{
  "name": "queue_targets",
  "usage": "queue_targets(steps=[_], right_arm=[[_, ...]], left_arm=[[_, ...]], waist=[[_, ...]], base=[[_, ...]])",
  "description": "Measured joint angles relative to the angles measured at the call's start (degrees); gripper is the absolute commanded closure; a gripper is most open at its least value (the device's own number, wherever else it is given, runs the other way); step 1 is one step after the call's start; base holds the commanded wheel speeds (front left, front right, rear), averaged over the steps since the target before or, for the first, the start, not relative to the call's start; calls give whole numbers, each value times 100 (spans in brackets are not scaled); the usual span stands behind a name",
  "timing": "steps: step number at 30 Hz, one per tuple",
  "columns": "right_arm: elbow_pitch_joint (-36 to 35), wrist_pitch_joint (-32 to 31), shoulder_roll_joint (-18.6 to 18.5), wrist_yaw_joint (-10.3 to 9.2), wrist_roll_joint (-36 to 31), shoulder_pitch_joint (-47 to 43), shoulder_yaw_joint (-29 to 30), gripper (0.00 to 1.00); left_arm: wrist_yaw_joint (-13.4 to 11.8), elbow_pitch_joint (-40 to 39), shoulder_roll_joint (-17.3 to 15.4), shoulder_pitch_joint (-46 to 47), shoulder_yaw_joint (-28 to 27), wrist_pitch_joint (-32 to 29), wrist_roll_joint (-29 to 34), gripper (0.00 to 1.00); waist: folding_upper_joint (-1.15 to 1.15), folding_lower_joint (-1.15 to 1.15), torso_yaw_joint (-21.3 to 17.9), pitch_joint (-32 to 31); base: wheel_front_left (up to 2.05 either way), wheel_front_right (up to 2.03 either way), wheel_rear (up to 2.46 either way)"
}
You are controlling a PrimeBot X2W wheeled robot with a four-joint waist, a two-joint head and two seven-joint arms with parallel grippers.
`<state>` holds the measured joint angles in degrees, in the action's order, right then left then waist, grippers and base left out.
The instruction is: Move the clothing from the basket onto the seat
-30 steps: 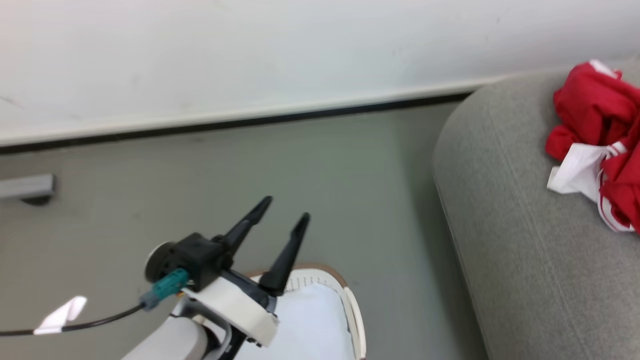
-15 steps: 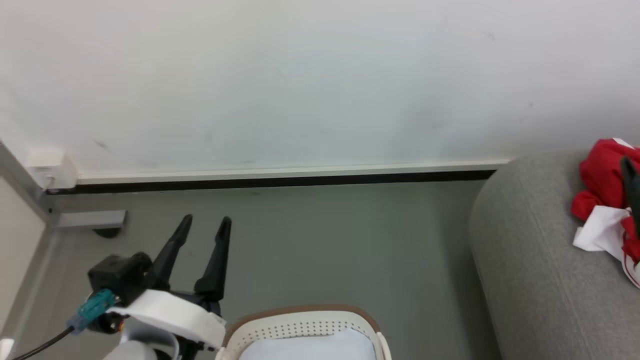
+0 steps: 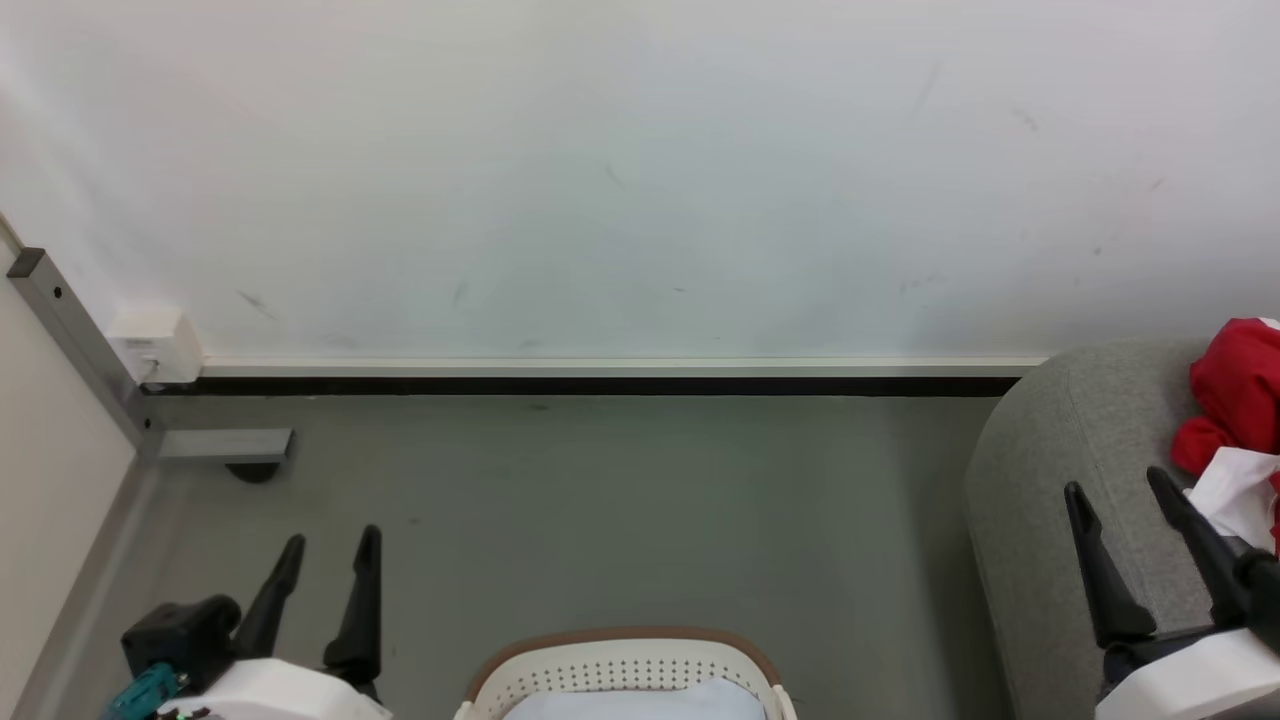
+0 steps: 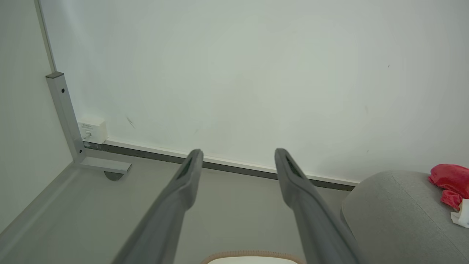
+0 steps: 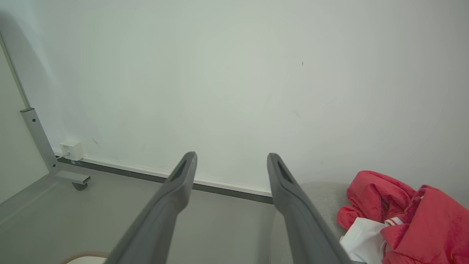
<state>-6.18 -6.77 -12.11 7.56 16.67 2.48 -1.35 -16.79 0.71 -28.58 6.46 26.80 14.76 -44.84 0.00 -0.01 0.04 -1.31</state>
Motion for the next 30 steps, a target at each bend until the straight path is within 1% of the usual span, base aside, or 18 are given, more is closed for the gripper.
queue_targets(steps=[1, 4, 8, 10, 18, 23, 30], right_arm=[[70, 147, 44, 0, -59, -55, -13, 0], [249, 610, 354, 0, -103, -145, -85, 0], [523, 1094, 523, -1, -254, -174, -232, 0], [662, 1230, 557, -1, -298, -194, -343, 0], [996, 1495, 630, -1, -298, -170, -503, 0], [1111, 1583, 659, -1, -297, -154, -550, 0], [1157, 1638, 689, -1, -297, -133, -570, 0]], left_arm=[[-34, 43, 14, -53, -46, 3, 46, 0], [-47, 78, 105, -172, -244, 22, 192, 0], [-21, 21, 333, -409, -638, 31, 533, 0], [52, 1, 463, -575, -772, 31, 711, 0], [416, 137, 880, -808, -1063, 32, 1225, 0], [597, 250, 1000, -809, -1183, 32, 1393, 0], [728, 336, 1140, -810, -1341, 32, 1533, 0]], waist=[[0, 0, -9, -3], [0, 0, -39, -11], [0, 0, -61, -23], [0, 0, -67, -31], [0, 1, -100, -61], [0, 1, -135, -64], [0, 1, -147, -59]], base=[[0, 0, 0], [0, 0, 0], [0, 0, 0], [0, 0, 0], [0, 0, 0], [0, 0, 0], [0, 0, 0]])
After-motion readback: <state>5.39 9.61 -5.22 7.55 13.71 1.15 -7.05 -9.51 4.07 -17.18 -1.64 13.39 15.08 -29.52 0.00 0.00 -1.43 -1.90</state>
